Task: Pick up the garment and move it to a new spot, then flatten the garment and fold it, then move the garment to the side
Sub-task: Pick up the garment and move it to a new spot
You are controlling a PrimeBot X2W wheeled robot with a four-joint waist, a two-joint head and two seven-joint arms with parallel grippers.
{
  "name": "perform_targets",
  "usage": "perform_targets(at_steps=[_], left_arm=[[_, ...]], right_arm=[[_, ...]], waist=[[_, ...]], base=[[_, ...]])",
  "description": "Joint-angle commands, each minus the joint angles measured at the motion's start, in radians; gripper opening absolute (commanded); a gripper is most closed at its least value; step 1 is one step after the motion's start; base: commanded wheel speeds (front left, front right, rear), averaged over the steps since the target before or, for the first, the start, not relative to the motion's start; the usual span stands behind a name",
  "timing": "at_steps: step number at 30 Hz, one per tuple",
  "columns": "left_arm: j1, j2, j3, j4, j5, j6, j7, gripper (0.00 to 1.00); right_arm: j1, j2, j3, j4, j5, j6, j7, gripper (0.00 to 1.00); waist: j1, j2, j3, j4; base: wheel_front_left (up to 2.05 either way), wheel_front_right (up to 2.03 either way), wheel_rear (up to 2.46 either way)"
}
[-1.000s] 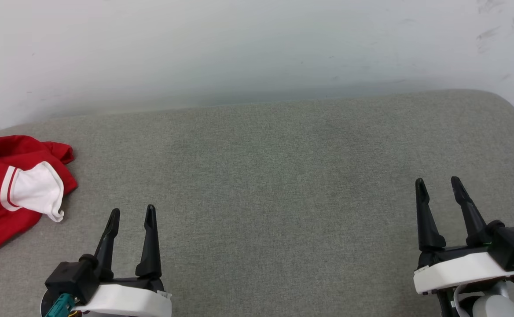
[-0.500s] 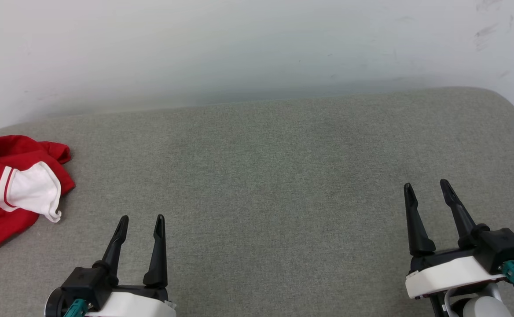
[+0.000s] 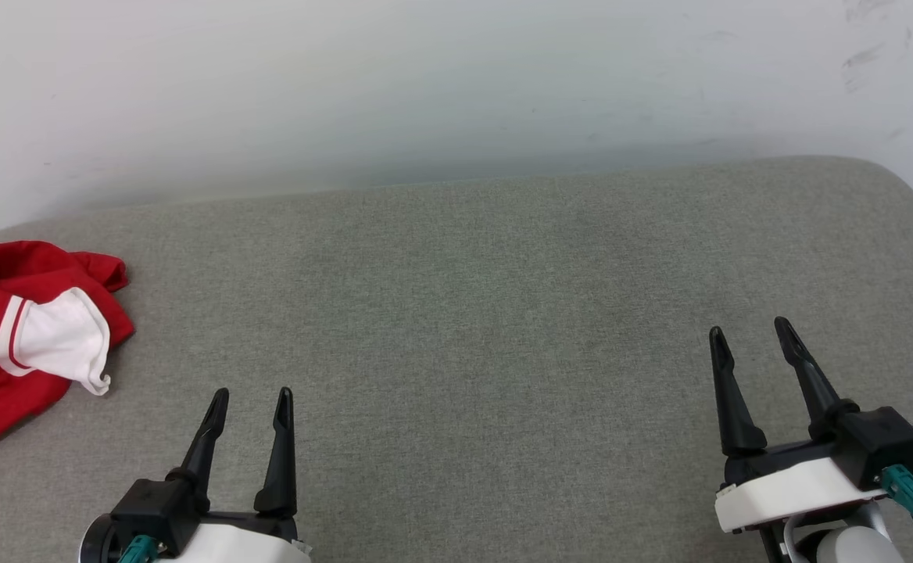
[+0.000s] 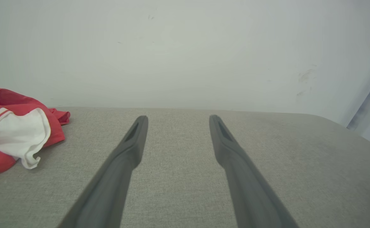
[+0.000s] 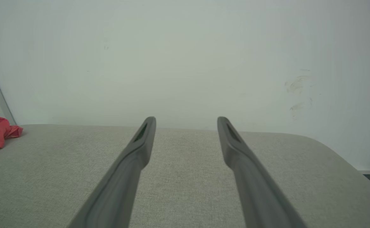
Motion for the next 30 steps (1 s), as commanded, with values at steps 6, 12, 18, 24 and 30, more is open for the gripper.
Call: perform_targets(at_steps=[6,12,18,24,30], left_arm=[[0.008,-0.001,0.004,0.002,0.004,-0.007,-0.005,1.0],[-0.004,-0.001,0.009,0.005,0.002,-0.007,-0.004,1.0],[-0.006,-0.001,0.018,0.003,-0.002,0.004,-0.004,1.0],[0.019,-0.001,0.039,-0.001,0.003,0.009,-0.004,1.0],[0.032,-0.001,0.051,-0.008,0.013,0.007,-0.004,1.0]], right_arm=[[0.006,0.0,0.01,-0.008,-0.003,0.0,-0.003,1.0],[0.018,0.0,0.023,-0.014,0.014,0.0,-0.003,1.0],[0.026,0.0,0.047,-0.021,0.011,0.0,-0.003,1.0],[0.038,0.0,0.081,-0.019,0.007,0.0,-0.003,1.0],[0.047,0.0,0.1,-0.015,0.015,0.0,-0.003,1.0]], waist=[[0.0,0.0,0.001,0.004],[0.0,0.0,0.0,0.048],[0.0,0.0,0.002,0.137],[0.0,0.0,-0.01,0.236],[0.0,0.0,-0.021,0.333]], base=[[0.0,0.0,0.0],[0.0,0.0,0.0],[0.0,0.0,0.0],[0.0,0.0,0.0],[0.0,0.0,0.0]])
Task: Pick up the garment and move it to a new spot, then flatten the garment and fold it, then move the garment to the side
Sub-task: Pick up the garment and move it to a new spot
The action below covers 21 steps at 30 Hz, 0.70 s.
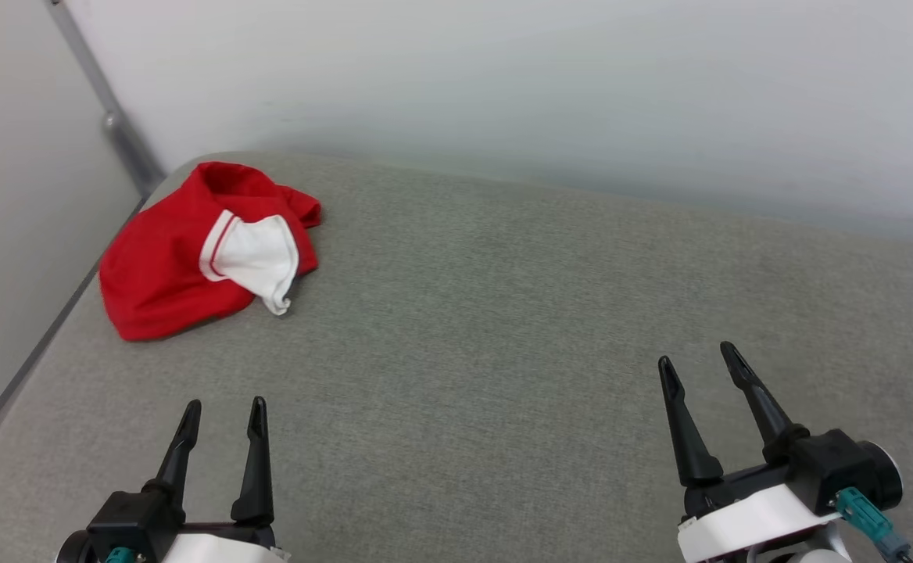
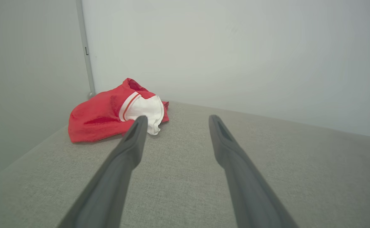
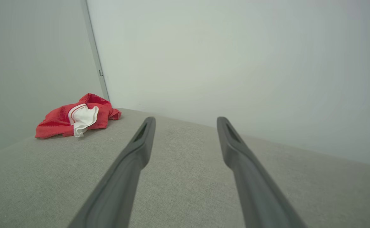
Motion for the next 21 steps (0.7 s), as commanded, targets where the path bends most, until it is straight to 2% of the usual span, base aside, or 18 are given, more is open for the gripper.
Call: perform_targets(at_steps=[1,10,21], left_arm=[[0.013,-0.001,0.001,-0.005,0.004,-0.001,-0.003,1.0],[0.034,-0.001,0.01,-0.021,0.02,-0.006,-0.003,1.0],[0.039,-0.001,0.013,-0.03,0.027,-0.01,-0.003,1.0]], right_arm=[[0.009,0.001,0.002,0.0,0.005,0.0,-0.002,1.0],[0.016,0.001,0.021,0.007,0.023,0.0,-0.002,1.0],[0.022,0.001,0.026,0.008,0.03,0.0,-0.002,1.0]], waist=[[0.0,0.0,-0.011,0.056],[0.0,0.0,-0.024,0.15],[0.0,0.0,-0.03,0.183]], base=[[0.0,0.0,0.0],[0.0,0.0,0.0],[0.0,0.0,0.0]])
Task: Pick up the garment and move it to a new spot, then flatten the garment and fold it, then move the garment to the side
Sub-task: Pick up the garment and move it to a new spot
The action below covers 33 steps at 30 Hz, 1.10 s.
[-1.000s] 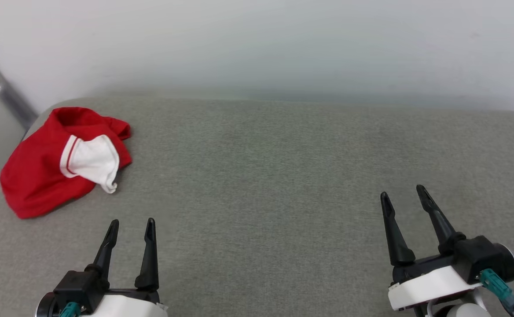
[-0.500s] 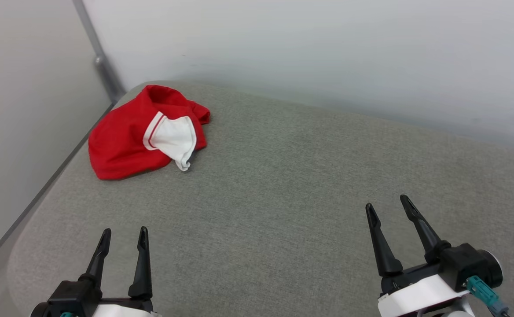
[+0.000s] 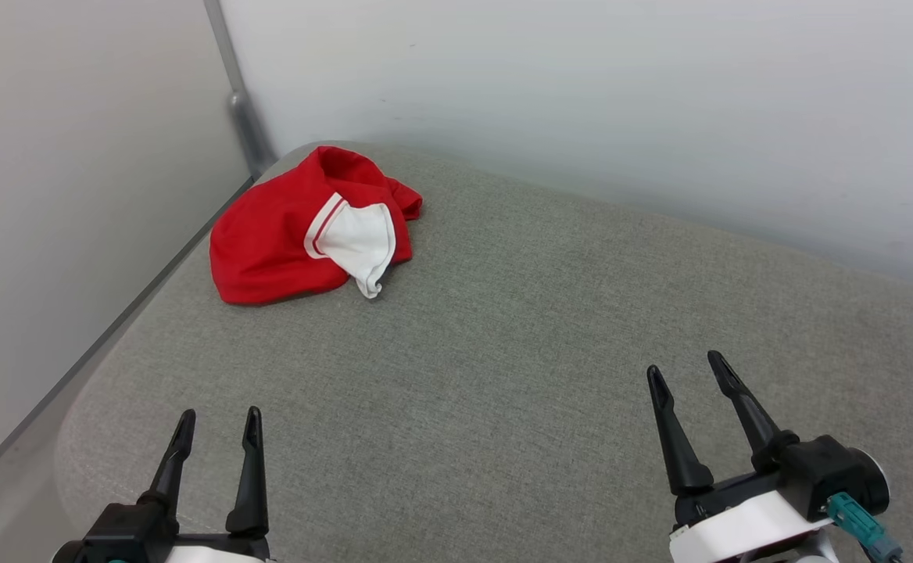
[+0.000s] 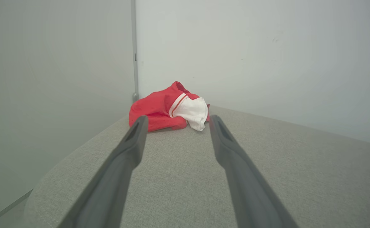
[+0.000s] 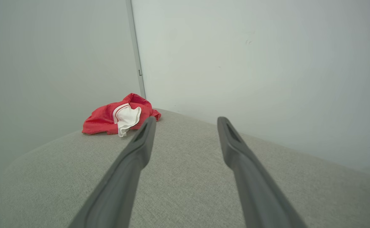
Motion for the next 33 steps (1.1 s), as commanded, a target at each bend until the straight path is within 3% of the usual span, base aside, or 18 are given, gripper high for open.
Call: perform_targets(at_steps=[1,15,25,29,33], left_arm=[[0.007,-0.001,0.002,-0.005,0.006,-0.002,-0.003,1.0],[-0.007,-0.001,0.017,-0.011,-0.016,0.006,-0.003,1.0],[-0.155,0.005,0.097,0.013,-0.043,-0.014,-0.003,1.0],[-0.281,0.094,0.069,0.09,-0.096,-0.015,-0.003,1.0],[-0.439,0.265,-0.026,0.258,-0.216,-0.015,0.007,1.0]], right_arm=[[0.013,0.001,0.001,0.0,0.003,0.0,-0.002,1.0],[-0.01,0.001,0.014,-0.004,-0.006,0.0,-0.002,1.0],[-0.07,0.0,0.004,-0.033,-0.058,0.0,-0.002,1.0],[-0.106,0.0,0.0,-0.056,-0.088,0.0,-0.002,1.0],[-0.138,0.0,-0.005,-0.079,-0.118,0.0,-0.002,1.0]], waist=[[0.0,0.0,0.0,0.001],[0.0,0.0,0.027,-0.021],[0.0,0.0,0.167,-0.108],[0.0,0.0,0.258,-0.143],[0.0,0.0,0.345,-0.175]], base=[[0.0,0.0,0.0],[0.0,0.0,0.0],[0.0,0.0,0.0],[0.0,0.0,0.0],[0.0,0.0,0.0]])
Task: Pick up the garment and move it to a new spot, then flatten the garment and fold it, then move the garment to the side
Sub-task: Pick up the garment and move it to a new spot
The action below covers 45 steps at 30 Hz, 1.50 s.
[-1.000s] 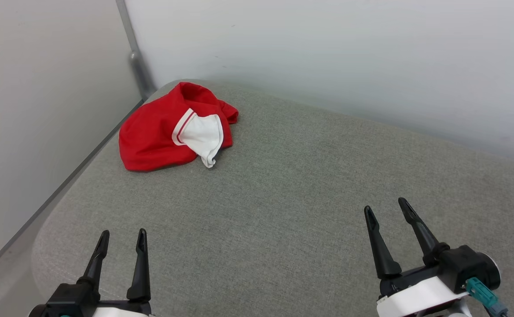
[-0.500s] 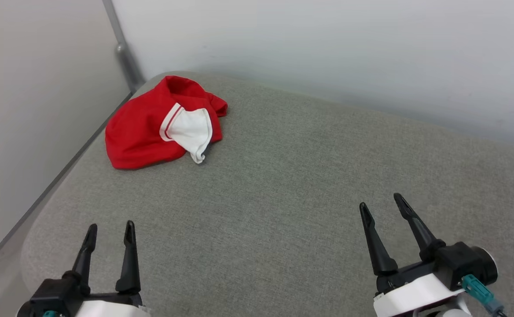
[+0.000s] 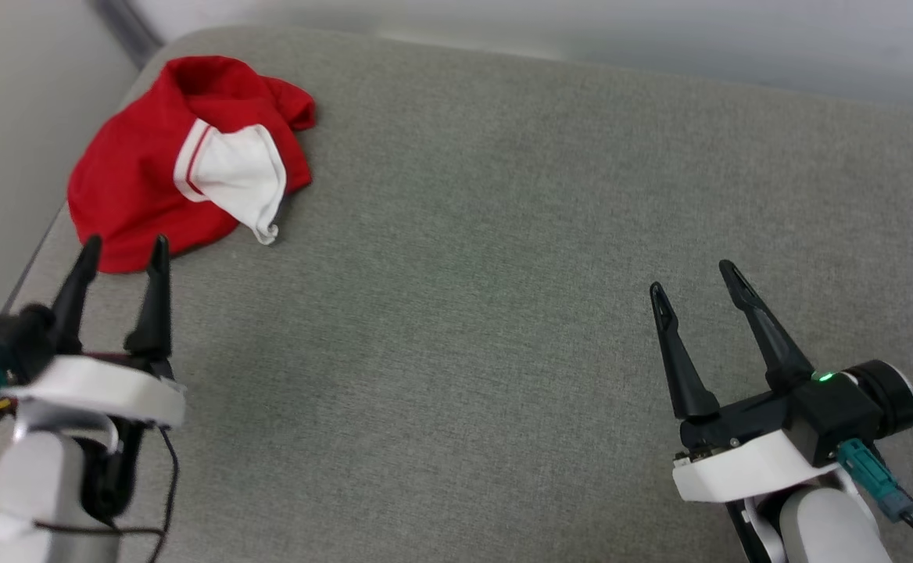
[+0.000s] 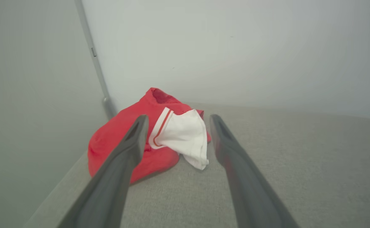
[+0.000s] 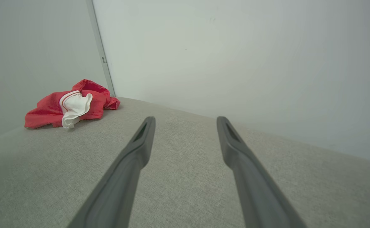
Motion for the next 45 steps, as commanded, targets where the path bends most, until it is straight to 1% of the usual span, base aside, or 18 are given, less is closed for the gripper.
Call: perform_targets(at_steps=[1,3,4,5,10,14,17,23,26,27,28,29,30,37,41,45], left_arm=[[-0.092,0.076,-0.044,0.072,-0.075,-0.001,0.038,1.0],[-0.18,0.172,-0.107,0.133,-0.16,-0.001,0.112,1.0],[-0.214,0.211,-0.147,0.16,-0.202,-0.001,0.157,1.0],[-0.288,0.298,-0.201,0.195,-0.289,-0.001,0.239,1.0],[-0.433,0.447,-0.32,0.255,-0.492,0.0,0.456,1.0],[-0.512,0.517,-0.375,0.288,-0.653,0.0,0.613,1.0],[-0.557,0.572,-0.404,0.306,-0.728,0.0,0.694,1.0],[-0.609,0.633,-0.472,0.339,-0.803,0.0,0.803,1.0],[-0.607,0.636,-0.527,0.337,-0.831,0.0,0.858,1.0],[-0.605,0.635,-0.54,0.334,-0.845,0.0,0.871,0.91],[-0.604,0.635,-0.551,0.331,-0.858,-0.001,0.879,0.67],[-0.603,0.635,-0.562,0.327,-0.867,-0.001,0.882,0.22],[-0.603,0.639,-0.572,0.324,-0.875,-0.001,0.877,0.0],[-0.605,0.657,-0.624,0.266,-0.925,-0.002,0.805,0.0],[-0.602,0.698,-0.661,0.203,-0.929,-0.002,0.749,0.0],[-0.592,0.725,-0.713,0.112,-0.935,-0.001,0.7,0.0]], right_arm=[[-0.025,-0.001,-0.003,-0.015,-0.015,0.0,-0.002,1.0],[-0.04,-0.001,-0.003,-0.029,-0.025,0.0,-0.002,1.0],[-0.046,-0.001,-0.007,-0.032,-0.028,0.0,-0.002,1.0],[-0.058,-0.001,-0.001,-0.043,-0.033,0.0,-0.002,1.0],[-0.079,-0.001,-0.004,-0.061,-0.048,0.0,-0.002,1.0],[-0.097,-0.001,-0.007,-0.076,-0.052,0.0,-0.002,1.0],[-0.108,0.0,-0.007,-0.084,-0.047,0.0,-0.002,1.0],[-0.116,-0.002,-0.011,-0.087,-0.04,-0.001,-0.002,1.0],[-0.117,-0.002,-0.019,-0.087,-0.041,-0.001,-0.001,1.0],[-0.118,-0.003,-0.021,-0.087,-0.042,-0.001,-0.001,1.0],[-0.12,-0.003,-0.022,-0.086,-0.042,-0.001,0.0,1.0],[-0.122,-0.003,-0.023,-0.085,-0.042,-0.001,0.001,1.0],[-0.123,-0.003,-0.024,-0.083,-0.041,-0.001,0.001,1.0],[-0.128,-0.003,-0.018,-0.065,-0.036,-0.001,0.0,1.0],[-0.121,-0.002,-0.007,-0.054,-0.018,-0.001,0.0,1.0],[-0.113,-0.002,-0.006,-0.039,0.006,0.0,-0.002,1.0]], waist=[[-0.0001,0.0,0.105,-0.056],[-0.0001,0.0,0.151,-0.074],[-0.0001,0.0,0.168,-0.081],[-0.0001,0.0,0.211,-0.101],[-0.0001,0.0,0.297,-0.139],[-0.0001,0.0,0.355,-0.166],[-0.0001,0.0,0.39,-0.183],[-0.0001,0.0,0.438,-0.206],[-0.0001,0.0,0.449,-0.208],[-0.0001,0.0,0.452,-0.209],[-0.0001,0.0,0.454,-0.209],[-0.0001,0.0,0.454,-0.209],[-0.0001,0.0,0.454,-0.209],[-0.0001,0.0,0.41,-0.209],[-0.0001,0.0,0.352,-0.222],[-0.0001,0.0,0.287,-0.241]], base=[[0.0,0.0,0.0],[0.0,0.0,0.0],[0.0,0.0,0.0],[0.0,0.0,0.0],[0.0,0.0,0.0],[0.0,0.0,0.0],[0.0,0.0,0.0],[0.0,0.0,0.0],[0.0,0.0,0.0],[0.0,0.0,0.0],[0.0,0.0,0.0],[0.0,0.0,0.0],[0.0,0.0,0.0],[0.0,0.0,0.0],[0.0,0.0,0.0],[0.0,0.0,0.0]])
